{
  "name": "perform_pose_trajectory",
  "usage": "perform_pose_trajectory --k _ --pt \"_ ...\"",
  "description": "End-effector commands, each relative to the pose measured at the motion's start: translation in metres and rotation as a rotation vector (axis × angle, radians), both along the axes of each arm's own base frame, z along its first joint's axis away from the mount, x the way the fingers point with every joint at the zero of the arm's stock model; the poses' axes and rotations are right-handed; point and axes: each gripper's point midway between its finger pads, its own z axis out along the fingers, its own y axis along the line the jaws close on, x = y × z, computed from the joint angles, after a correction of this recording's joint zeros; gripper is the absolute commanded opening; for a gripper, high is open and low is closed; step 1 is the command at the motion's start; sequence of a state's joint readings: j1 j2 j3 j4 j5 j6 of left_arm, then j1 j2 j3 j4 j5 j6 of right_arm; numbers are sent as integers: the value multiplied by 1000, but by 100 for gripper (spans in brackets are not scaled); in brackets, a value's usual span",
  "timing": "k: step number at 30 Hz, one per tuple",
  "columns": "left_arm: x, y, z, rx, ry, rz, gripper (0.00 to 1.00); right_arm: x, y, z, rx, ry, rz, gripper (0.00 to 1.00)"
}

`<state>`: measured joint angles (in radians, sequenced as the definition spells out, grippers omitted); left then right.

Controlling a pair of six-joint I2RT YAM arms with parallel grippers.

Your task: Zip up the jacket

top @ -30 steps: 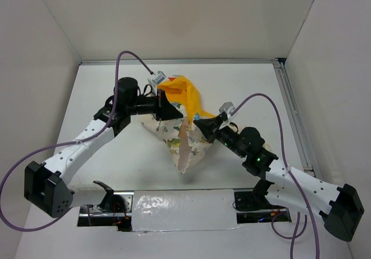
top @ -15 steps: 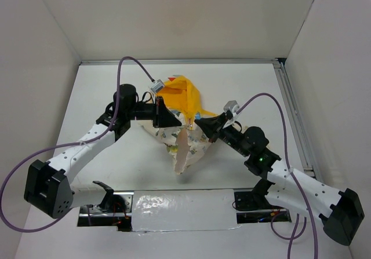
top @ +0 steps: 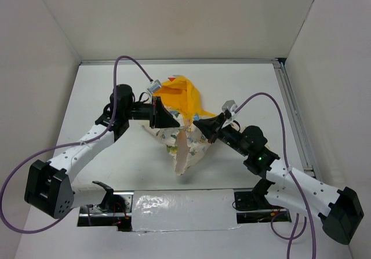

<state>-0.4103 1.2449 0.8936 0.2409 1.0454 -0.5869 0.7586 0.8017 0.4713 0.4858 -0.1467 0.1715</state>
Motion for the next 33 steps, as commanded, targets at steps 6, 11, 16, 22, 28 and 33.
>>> perform_pose_trajectory --k 6,11,16,22,28,33 --pt "-18 5 25 -70 -95 -85 0 -3 2 34 80 -72 25 0" --pt "-16 3 23 -71 -87 -100 0 -7 5 41 100 -89 53 0" --pt "-11 2 19 -63 -75 -86 0 -5 5 41 99 -83 51 0" --pt "-2 7 10 -21 -36 36 0 22 10 -10 -57 208 -63 0" --pt "-9 28 -52 95 199 226 0 4 21 -122 -345 599 -218 0" --pt "-36 52 -125 207 428 380 0 -29 34 -178 -507 745 -288 18"
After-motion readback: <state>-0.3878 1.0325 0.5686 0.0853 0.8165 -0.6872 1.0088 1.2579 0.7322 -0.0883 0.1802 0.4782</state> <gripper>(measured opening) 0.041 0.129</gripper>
